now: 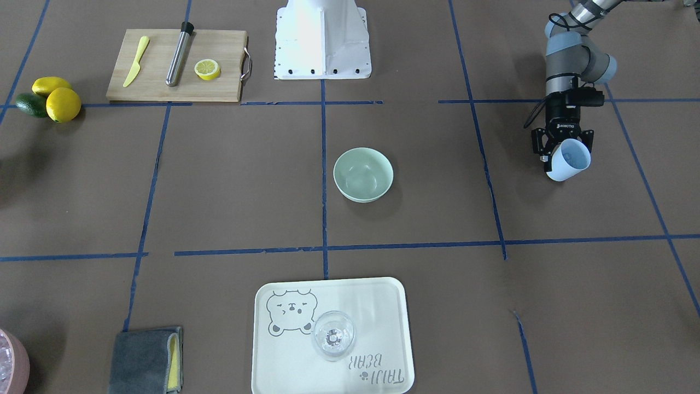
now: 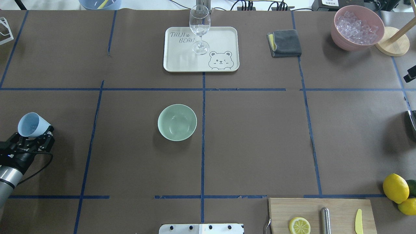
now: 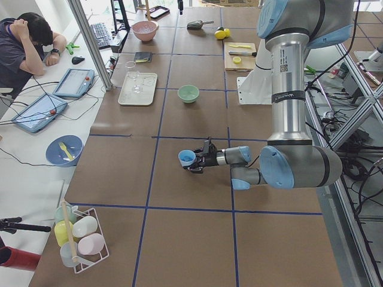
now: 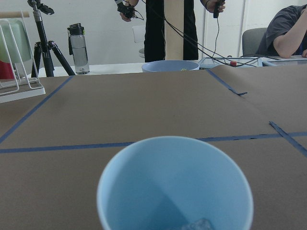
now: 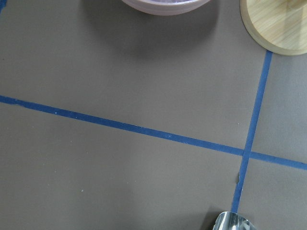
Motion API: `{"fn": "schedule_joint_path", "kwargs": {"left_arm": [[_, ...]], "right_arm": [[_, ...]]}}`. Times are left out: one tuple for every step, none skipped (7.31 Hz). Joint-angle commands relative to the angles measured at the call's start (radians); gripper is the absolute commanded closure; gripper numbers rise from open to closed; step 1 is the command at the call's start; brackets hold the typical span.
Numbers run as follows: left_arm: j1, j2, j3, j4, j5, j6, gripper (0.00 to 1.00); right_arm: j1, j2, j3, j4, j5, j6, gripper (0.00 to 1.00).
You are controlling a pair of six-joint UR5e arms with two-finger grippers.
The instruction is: Pour ice into bowl
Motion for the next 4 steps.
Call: {"fn": "schedule_joint_path", "kwargs": {"left_arm": [[-0.006,-0.006,-0.077,-0.064,-0.037,0.243,1.0],[-0.027,-0.006,-0.128,-0.081,-0.137,0.326,1.0],[-0.053,-0.026,-0.174,-0.079,-0.169,0.389,1.0],[-0.055,-0.052,-0.179,-0.074,-0.19,0.485,1.0]], "right_arm": [[0.004,-0.003,-0.001,0.001,0.0,-0.003,0.0],[0.009,-0.012,-0.001,0.001,0.0,-0.006,0.0],[0.013,-0.014,-0.002,-0.001,0.0,-0.007,0.0],[0.023,-0.031,-0.002,-0.001,0.0,-0.007,0.0]]}}
